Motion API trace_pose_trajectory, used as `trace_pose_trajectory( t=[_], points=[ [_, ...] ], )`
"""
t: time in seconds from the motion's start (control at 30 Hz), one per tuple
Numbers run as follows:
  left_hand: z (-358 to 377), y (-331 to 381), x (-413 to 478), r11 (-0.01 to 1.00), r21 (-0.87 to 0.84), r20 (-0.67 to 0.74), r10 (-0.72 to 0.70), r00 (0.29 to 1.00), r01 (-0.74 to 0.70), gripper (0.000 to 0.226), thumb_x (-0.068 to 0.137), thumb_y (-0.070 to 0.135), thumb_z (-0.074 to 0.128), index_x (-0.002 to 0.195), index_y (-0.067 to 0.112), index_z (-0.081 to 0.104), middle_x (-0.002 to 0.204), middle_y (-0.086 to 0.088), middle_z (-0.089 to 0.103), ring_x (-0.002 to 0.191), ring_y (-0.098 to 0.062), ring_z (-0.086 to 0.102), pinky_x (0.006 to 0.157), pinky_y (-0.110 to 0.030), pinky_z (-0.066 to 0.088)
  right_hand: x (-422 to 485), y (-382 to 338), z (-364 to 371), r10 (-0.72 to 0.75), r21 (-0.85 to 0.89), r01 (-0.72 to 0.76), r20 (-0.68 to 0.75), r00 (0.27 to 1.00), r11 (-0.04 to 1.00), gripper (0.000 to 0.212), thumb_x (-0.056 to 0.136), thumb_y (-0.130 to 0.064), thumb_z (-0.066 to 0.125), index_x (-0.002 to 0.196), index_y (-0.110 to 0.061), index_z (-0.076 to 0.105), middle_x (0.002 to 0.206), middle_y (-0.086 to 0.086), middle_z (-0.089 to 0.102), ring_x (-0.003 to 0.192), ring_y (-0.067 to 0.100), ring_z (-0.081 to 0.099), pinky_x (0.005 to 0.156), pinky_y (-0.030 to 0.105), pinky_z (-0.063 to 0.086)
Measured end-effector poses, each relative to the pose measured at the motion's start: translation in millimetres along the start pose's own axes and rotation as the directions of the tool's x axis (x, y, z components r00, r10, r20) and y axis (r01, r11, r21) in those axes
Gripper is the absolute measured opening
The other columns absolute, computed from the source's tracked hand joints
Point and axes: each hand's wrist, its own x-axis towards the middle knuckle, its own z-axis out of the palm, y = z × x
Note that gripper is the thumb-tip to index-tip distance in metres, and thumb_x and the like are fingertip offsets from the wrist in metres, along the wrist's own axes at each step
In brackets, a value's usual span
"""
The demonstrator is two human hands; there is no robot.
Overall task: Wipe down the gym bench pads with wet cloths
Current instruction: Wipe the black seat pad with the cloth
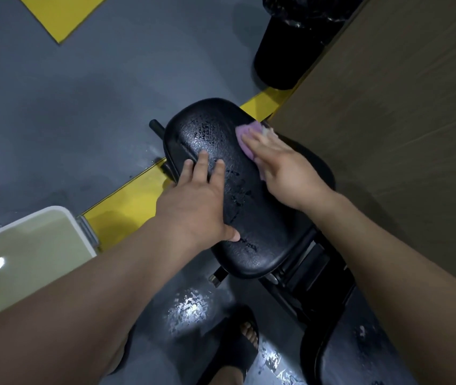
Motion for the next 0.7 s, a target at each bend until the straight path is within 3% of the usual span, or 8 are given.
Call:
trace_pose_trajectory(
  t=[0.17,0.27,0.37,0.43,0.47,0.53,0.6,0.7],
  points=[
    [4,-1,1,1.000,-0.025,-0.016,0.015,1.000,-0.015,0.138,0.073,0.068,0.078,0.160,0.024,-0.019,0.166,-0.003,-0.030,0.157,-0.029,-0.014,0.126,-0.043,0.019,24,11,-12,0.121,0.068,-0.121,0.000,0.993,0.990,0.051,0.106,-0.006,0.039,0.155,-0.018,0.041,0.156,-0.009,0.043,0.147,0.006,0.032,0.109,0.003,0.019],
    [4,-2,1,1.000,-0.012,-0.012,0.024,1.000,-0.024,0.138,0.073,0.069,0.077,0.159,0.024,-0.022,0.165,-0.003,-0.032,0.157,-0.030,-0.015,0.126,-0.042,0.018,82,-2,-1,0.185,0.137,-0.193,0.069,0.980,0.972,0.047,0.106,-0.014,0.040,0.152,-0.024,0.046,0.155,-0.006,0.048,0.134,0.006,0.048,0.107,0.008,0.023],
    [4,-2,1,1.000,-0.012,-0.013,0.025,1.000,-0.026,0.138,0.073,0.070,0.076,0.159,0.025,-0.022,0.165,-0.003,-0.032,0.157,-0.030,-0.015,0.126,-0.041,0.017,105,-10,4,0.118,0.259,-0.160,0.170,0.978,0.952,0.050,0.106,-0.001,0.034,0.155,-0.012,0.039,0.164,0.001,0.032,0.151,0.008,0.025,0.114,0.008,0.007],
    [4,-3,2,0.999,-0.019,-0.012,0.029,1.000,-0.029,0.138,0.073,0.070,0.076,0.159,0.025,-0.022,0.165,-0.003,-0.032,0.157,-0.030,-0.015,0.126,-0.042,0.017,88,-3,-10,0.137,0.318,-0.197,0.201,0.970,0.927,0.052,0.107,0.003,0.031,0.156,-0.013,0.035,0.160,-0.003,0.037,0.131,-0.012,0.041,0.106,0.002,0.019],
    [4,-3,1,0.999,-0.022,-0.011,0.029,1.000,-0.030,0.138,0.073,0.070,0.076,0.159,0.026,-0.022,0.165,-0.002,-0.032,0.157,-0.029,-0.016,0.126,-0.042,0.017,74,5,-18,0.178,0.333,-0.245,0.220,0.959,0.911,0.052,0.108,-0.001,0.031,0.156,-0.019,0.038,0.149,-0.006,0.050,0.106,-0.017,0.053,0.095,0.004,0.032],
    [5,-2,1,0.999,-0.024,-0.006,0.024,1.000,-0.025,0.138,0.073,0.070,0.076,0.159,0.026,-0.023,0.165,-0.001,-0.033,0.156,-0.029,-0.017,0.126,-0.043,0.016,50,29,-29,0.285,0.292,-0.353,0.250,0.925,0.889,0.046,0.109,-0.020,0.036,0.149,-0.041,0.047,0.106,-0.009,0.064,0.073,0.000,0.053,0.068,0.017,0.046],
    [4,-1,2,0.999,-0.026,-0.007,0.019,1.000,-0.019,0.138,0.074,0.070,0.076,0.158,0.026,-0.024,0.164,-0.001,-0.034,0.156,-0.029,-0.018,0.126,-0.043,0.016,42,45,-35,0.393,0.251,-0.456,0.264,0.881,0.854,0.040,0.108,-0.031,0.038,0.141,-0.048,0.054,0.094,-0.006,0.063,0.076,0.008,0.052,0.057,0.020,0.045],
    [5,-2,1,0.998,-0.050,-0.007,0.023,1.000,-0.023,0.138,0.074,0.069,0.076,0.158,0.027,-0.025,0.164,-0.001,-0.034,0.156,-0.029,-0.018,0.126,-0.043,0.015,70,44,-31,0.455,0.236,-0.512,0.256,0.853,0.826,0.030,0.103,-0.023,0.044,0.113,-0.036,0.069,0.091,-0.001,0.065,0.081,0.014,0.057,0.067,0.026,0.048]
  ],
)
